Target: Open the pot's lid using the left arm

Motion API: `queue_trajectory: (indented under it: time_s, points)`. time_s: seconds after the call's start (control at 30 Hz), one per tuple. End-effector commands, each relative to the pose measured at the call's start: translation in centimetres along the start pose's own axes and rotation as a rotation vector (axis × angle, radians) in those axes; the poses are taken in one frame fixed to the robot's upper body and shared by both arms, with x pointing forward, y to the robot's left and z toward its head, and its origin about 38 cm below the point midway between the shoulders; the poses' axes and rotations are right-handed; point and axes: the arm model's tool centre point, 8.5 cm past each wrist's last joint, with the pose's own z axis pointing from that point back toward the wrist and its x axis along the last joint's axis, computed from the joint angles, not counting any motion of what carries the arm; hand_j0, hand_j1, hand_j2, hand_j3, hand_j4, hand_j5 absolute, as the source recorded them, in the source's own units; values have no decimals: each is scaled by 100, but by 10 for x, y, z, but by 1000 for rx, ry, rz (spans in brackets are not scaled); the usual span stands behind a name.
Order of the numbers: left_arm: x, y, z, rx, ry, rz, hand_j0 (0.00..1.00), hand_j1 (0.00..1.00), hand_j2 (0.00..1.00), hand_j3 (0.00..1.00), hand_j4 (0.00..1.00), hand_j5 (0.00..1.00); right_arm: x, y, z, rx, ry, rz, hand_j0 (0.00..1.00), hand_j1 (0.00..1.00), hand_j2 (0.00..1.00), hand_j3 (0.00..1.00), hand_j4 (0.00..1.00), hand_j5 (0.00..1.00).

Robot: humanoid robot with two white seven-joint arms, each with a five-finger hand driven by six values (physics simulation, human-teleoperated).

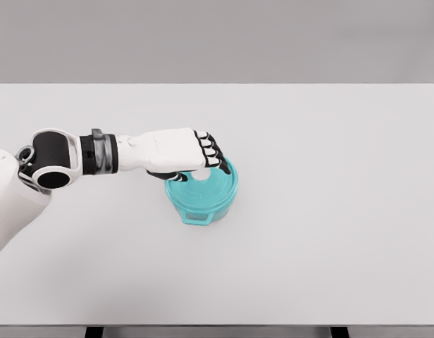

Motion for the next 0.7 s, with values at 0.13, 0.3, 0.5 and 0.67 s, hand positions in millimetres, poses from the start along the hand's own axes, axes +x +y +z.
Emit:
queue_trajectory:
  time_s: [0.13,0.3,0.5,0.67]
  points:
    - [0,0,1,0,1,3,81,81,81,81,81,81,0,0,0,0,0,-1,100,100,100,100,100,100]
    - [0,-1,1,-1,-1,4,80,80,80,80,80,80,0,0,0,0,0,-1,100,100,100,100,100,100]
    - [1,-4,-1,-10,-5,7,74,74,74,74,74,74,0,0,0,0,0,-1,100,100,100,100,100,100]
    - [0,-3,-1,-11,-1,6,72,72,72,72,72,72,0,0,0,0,0,-1,100,100,100,100,100,100]
